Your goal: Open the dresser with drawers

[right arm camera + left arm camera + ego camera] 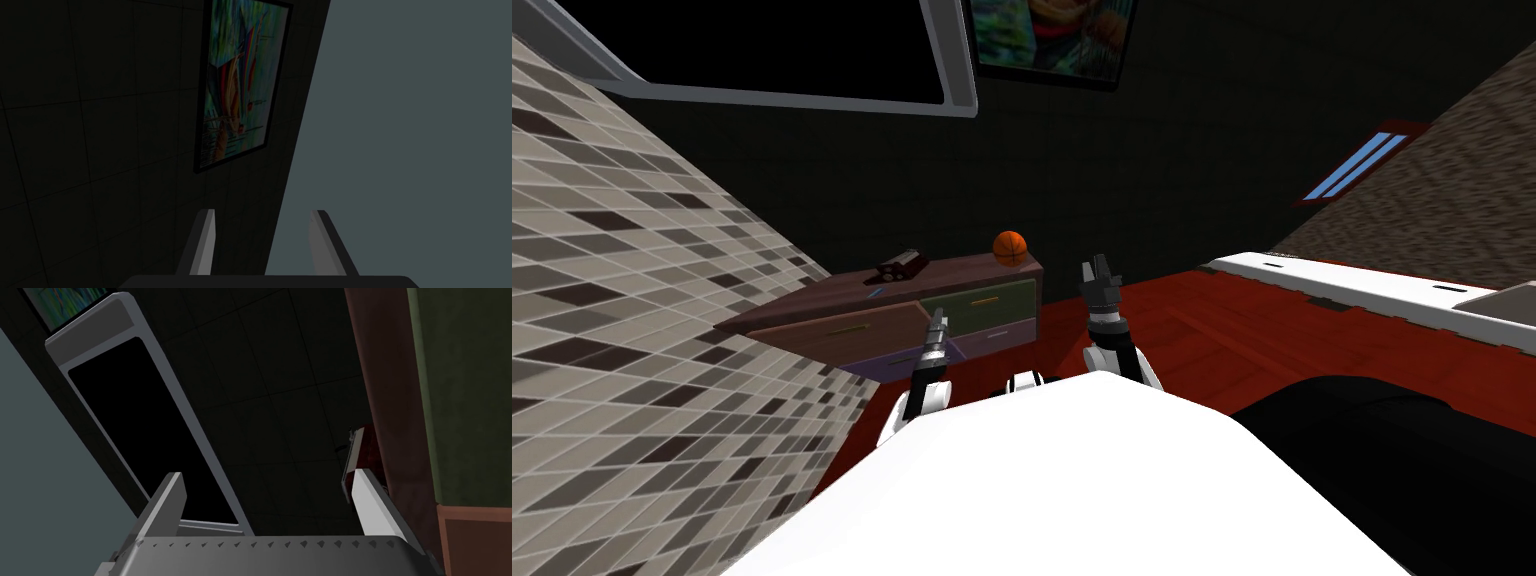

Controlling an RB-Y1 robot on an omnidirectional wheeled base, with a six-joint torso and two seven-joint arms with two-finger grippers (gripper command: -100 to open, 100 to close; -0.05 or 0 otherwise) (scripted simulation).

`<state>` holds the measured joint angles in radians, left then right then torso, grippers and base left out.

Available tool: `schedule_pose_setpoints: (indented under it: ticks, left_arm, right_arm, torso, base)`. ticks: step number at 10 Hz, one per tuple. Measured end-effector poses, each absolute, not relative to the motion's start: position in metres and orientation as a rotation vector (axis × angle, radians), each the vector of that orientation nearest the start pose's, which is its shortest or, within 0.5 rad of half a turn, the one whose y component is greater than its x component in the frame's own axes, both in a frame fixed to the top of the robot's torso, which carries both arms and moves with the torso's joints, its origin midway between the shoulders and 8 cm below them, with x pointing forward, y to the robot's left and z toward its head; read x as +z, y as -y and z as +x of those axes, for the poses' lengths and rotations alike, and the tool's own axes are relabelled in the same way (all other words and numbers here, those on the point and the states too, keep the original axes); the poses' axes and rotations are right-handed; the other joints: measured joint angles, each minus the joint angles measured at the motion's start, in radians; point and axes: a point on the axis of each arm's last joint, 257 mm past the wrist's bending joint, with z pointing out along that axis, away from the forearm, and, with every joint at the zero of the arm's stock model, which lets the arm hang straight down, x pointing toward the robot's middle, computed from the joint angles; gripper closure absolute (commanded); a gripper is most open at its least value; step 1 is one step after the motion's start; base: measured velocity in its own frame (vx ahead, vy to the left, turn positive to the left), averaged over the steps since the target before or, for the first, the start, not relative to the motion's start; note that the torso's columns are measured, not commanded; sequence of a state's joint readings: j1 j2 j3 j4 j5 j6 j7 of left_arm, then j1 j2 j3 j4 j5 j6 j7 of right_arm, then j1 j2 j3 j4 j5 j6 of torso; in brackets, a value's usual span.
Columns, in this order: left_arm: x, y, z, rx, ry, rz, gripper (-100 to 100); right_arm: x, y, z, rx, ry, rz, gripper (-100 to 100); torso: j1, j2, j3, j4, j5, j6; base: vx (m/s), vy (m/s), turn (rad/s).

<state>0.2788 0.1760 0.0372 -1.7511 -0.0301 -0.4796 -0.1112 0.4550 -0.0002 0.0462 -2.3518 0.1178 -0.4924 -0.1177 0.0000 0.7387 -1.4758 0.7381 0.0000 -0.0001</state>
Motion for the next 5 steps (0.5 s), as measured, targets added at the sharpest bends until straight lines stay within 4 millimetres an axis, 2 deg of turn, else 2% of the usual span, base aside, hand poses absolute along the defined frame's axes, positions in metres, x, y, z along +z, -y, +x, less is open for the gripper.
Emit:
schedule_pose_setpoints:
  ticks: [5]
  left_arm:
    - [-0.188, -0.305, 0.451, -1.048, -1.087, -0.768, -100]
  right_arm:
    - [0.067, 0.242, 0.335, 1.42, -0.582, 0.548, 0]
  torso:
    - [0.0, 0.0, 0.0, 0.0, 0.0, 0.0]
  base:
    - [0.085, 0.006, -0.013]
